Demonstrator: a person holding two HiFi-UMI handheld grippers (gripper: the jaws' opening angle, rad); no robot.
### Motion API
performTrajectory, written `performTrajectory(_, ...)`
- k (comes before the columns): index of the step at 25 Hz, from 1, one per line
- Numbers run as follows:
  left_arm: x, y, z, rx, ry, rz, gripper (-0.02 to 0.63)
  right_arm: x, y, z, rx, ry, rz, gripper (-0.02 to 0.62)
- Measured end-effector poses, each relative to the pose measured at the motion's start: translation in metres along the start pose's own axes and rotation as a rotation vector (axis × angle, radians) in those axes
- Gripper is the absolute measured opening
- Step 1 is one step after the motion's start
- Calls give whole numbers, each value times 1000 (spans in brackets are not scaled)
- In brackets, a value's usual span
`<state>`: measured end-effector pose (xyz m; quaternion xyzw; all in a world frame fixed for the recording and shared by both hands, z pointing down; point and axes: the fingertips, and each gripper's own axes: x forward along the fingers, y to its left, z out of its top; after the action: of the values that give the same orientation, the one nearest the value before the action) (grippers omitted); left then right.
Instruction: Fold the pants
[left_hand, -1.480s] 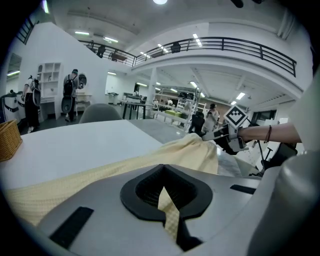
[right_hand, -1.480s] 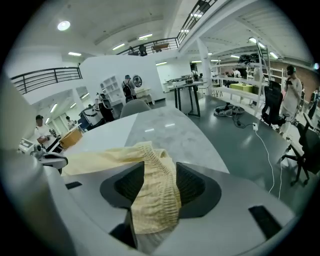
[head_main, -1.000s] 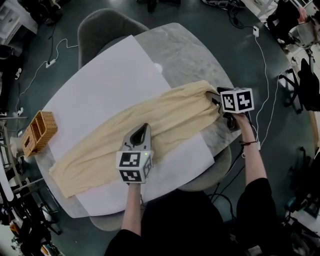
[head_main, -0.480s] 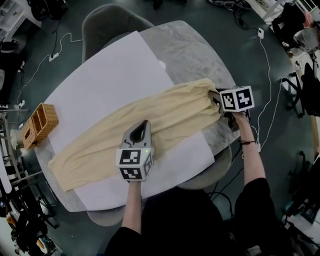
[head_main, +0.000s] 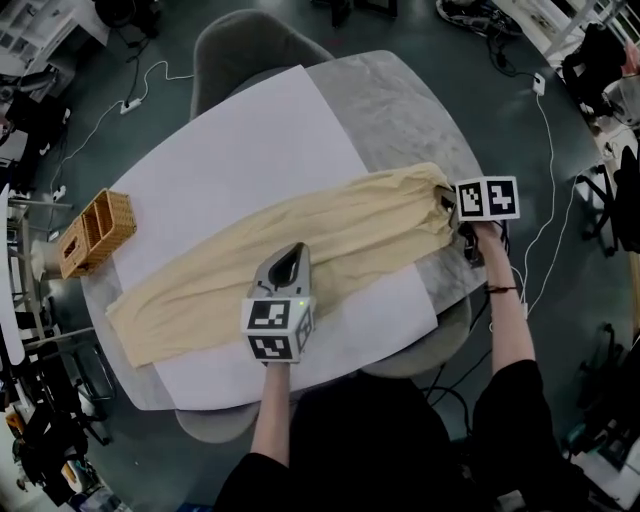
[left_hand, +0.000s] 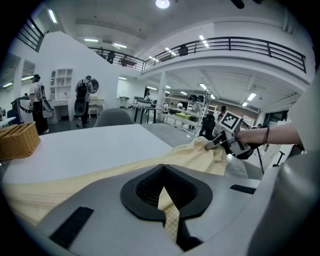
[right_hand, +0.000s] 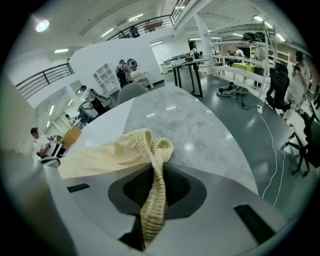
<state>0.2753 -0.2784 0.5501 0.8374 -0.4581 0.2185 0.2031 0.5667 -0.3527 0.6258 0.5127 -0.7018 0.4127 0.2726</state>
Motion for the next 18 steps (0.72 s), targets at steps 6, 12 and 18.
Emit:
performTrajectory(6, -27, 10, 4, -16, -31, 56, 8, -26, 14, 9, 19, -37, 20, 49)
performTrajectory(12, -54, 22, 5, -36, -62, 115, 8, -52, 44, 26, 63, -40, 99, 49)
performTrajectory(18, -82, 28, 10, -57, -101, 157, 8, -73, 79, 31, 23, -41, 132, 49)
